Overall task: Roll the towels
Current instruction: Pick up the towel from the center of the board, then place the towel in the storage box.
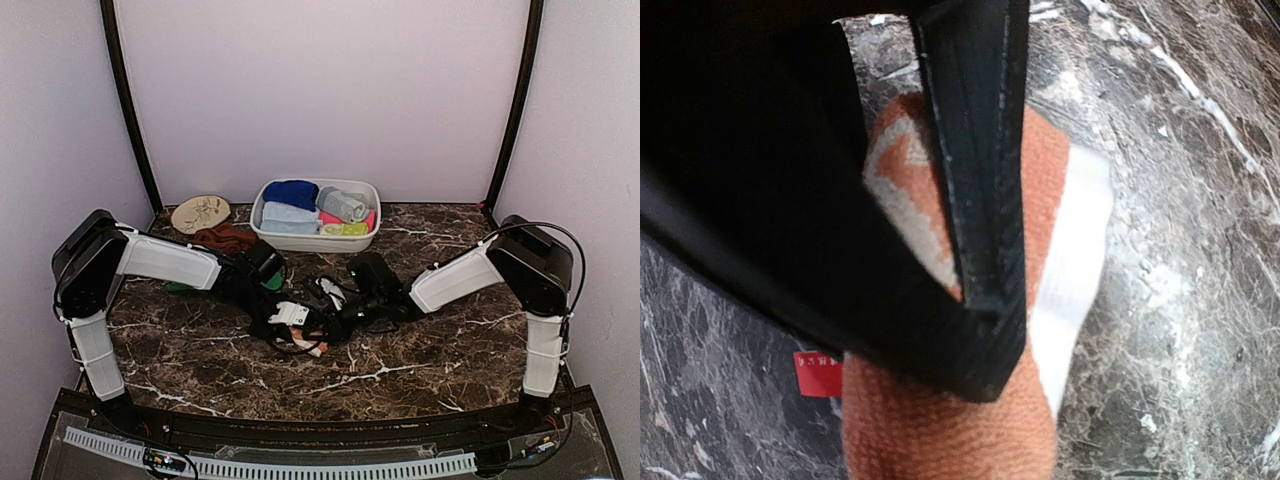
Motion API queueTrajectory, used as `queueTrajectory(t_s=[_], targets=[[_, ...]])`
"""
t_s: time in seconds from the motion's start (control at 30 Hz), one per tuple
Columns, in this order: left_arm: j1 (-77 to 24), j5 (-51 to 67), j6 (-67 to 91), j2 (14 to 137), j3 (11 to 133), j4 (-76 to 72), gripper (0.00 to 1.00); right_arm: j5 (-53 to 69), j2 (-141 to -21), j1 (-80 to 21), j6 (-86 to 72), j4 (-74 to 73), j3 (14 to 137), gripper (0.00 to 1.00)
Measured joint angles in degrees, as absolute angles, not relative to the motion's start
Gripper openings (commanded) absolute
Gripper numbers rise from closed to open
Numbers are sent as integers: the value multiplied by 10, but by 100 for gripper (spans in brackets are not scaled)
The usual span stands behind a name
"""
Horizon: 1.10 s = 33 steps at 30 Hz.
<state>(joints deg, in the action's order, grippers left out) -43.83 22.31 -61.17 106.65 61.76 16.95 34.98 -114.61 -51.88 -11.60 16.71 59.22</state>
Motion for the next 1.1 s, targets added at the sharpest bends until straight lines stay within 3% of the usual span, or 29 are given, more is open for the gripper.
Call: queueTrajectory(t_s=[0.2,0.37,0.6,0.87,1.1], targets=[[-441,202,-612,1081,645,175,0,341,-1099,-482,-150,167,560,31],[-402,161,-608,1081,687,197,0,298,-976,-394,-174,171,511,32],[-256,107,-593,1091,912,175,0,232,-814,-326,-173,185,492,31],[-231,86,-608,1221,1130,141,0,216,-803,-325,-178,193,407,30],[-235,75,-630,1367,1178,154,0,217,-806,-322,-190,207,380,29]])
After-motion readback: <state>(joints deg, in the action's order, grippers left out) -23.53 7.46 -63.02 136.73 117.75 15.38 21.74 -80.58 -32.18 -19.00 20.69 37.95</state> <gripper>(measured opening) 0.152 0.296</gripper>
